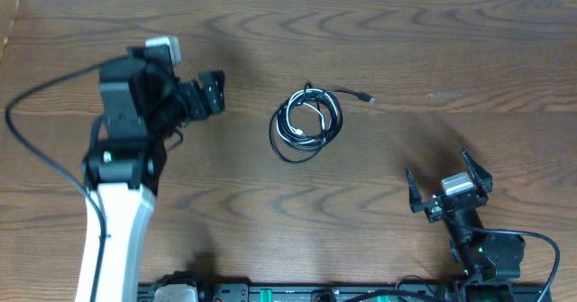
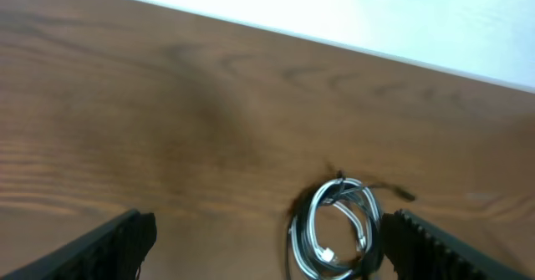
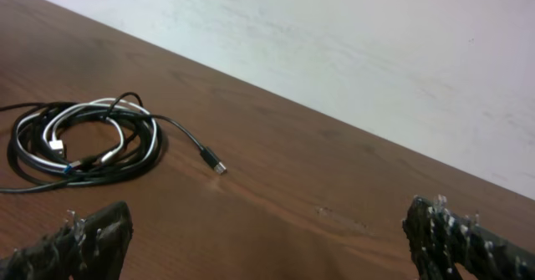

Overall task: Untangle cables
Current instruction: 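Reach the left gripper forward and down onto the cable bundle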

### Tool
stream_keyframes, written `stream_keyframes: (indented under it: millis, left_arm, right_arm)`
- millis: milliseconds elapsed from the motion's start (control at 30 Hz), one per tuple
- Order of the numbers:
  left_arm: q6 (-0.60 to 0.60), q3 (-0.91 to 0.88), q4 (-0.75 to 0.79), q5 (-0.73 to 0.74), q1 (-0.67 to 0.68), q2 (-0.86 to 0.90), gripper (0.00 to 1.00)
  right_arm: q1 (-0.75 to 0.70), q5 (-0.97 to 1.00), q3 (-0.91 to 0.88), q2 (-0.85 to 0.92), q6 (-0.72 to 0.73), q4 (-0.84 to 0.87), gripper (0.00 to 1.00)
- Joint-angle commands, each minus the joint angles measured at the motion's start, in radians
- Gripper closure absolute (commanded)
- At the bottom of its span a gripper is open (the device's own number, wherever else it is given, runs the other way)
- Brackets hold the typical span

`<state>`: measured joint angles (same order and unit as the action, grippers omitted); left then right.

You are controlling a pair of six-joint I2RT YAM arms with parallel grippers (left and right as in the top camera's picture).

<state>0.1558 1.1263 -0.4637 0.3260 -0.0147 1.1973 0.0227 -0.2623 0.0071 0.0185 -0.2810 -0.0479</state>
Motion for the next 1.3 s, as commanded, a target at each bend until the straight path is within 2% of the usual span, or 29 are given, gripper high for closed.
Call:
stream_keyframes:
  millis: [0,200,400,567,733,1067,1200,1267]
  left_arm:
    - [-0.070,0.155,-0.100,-0.051,0.020,0.116,0.09]
    - [-0.093,0.331,-0.245,-0.093,0.079,0.276,0.09]
    - [-0.096,0.344,-0.241,-0.093,0.111,0.380,0.11]
    - [-0.095,0.344,-0.210,-0.102,0.110,0.395,0.16]
    - [-0.095,0.344,-0.167,-0.102,0.112,0.396,0.16]
    - [-0.080,0.336,-0.186,-0.073,0.125,0.397,0.16]
    - [-0.080,0.335,-0.189,-0.073,0.146,0.397,0.15]
    - [-0.080,0.335,-0.193,-0.072,0.159,0.397,0.07]
  right_arm:
    - [-0.001,-0.006,-0.002,0.000,-0.004,-0.005,0.01]
    - [-0.001,-0.006,-0.002,0.000,-0.004,-0.005,0.01]
    - [-0.001,-0.006,-0.002,0.000,-0.004,-0.005,0.01]
    - [-0.001,-0.006,-0.002,0.000,-0.004,-0.005,0.01]
    - [-0.001,-0.006,-0.002,0.000,-0.004,-0.005,0.01]
    - [-0.001,-0.006,-0.002,0.000,-0.004,-0.005,0.01]
    - [-0.001,-0.006,-0.002,0.000,-0.004,-0.005,0.01]
    - [-0.001,-0.006,-0.002,0.000,-0.004,-0.005,0.01]
